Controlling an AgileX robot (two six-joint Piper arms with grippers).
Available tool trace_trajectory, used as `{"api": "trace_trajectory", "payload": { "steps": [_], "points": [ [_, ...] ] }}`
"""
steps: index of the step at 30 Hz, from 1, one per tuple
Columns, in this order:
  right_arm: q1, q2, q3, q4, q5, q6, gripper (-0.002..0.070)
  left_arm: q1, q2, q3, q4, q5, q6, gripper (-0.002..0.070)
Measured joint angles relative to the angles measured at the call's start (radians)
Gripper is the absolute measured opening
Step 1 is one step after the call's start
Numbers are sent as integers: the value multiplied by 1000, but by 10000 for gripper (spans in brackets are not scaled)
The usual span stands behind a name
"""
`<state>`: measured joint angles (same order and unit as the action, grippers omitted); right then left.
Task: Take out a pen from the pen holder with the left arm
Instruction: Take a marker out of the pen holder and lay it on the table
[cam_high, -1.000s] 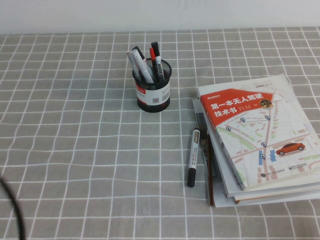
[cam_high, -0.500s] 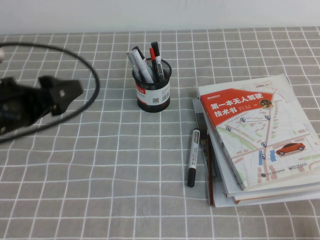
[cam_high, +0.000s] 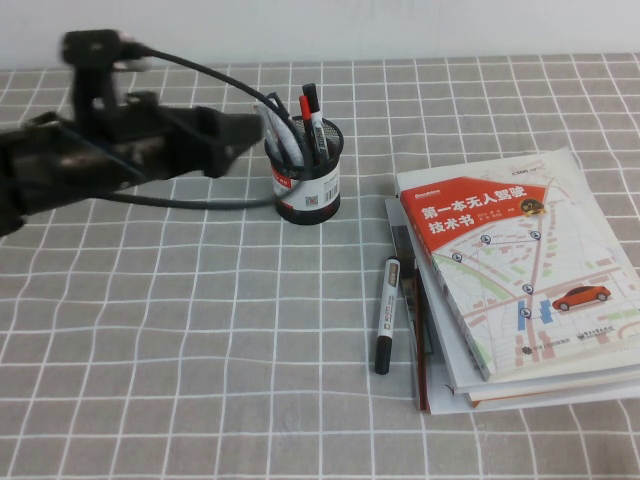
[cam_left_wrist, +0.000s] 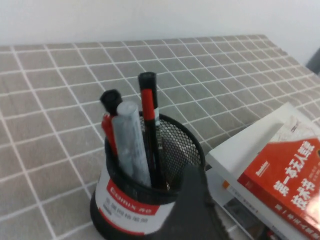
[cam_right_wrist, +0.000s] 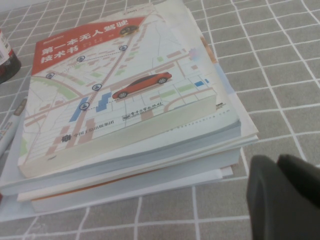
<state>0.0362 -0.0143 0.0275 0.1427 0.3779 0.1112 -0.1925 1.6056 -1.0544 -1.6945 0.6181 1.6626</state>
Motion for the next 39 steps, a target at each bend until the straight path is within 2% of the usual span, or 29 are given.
{"api": "trace_trajectory", "payload": {
  "steps": [3, 6, 16, 19, 26, 39],
  "points": [
    [0, 0, 0, 0, 0, 0, -13, -47, 73, -69, 0, -32, 109, 449],
    [0, 0, 0, 0, 0, 0, -13, -74, 145, -128, -1, -57, 152, 411],
    [0, 0, 0, 0, 0, 0, -13, -79, 279, -222, -7, -161, 163, 386],
    [0, 0, 0, 0, 0, 0, -13, -79, 284, -224, -7, -179, 163, 407],
    [0, 0, 0, 0, 0, 0, -13, -79, 291, -232, -12, -235, 159, 514],
    [0, 0, 0, 0, 0, 0, -13, -79, 380, -354, -15, -246, 66, 525]
  ]
}}
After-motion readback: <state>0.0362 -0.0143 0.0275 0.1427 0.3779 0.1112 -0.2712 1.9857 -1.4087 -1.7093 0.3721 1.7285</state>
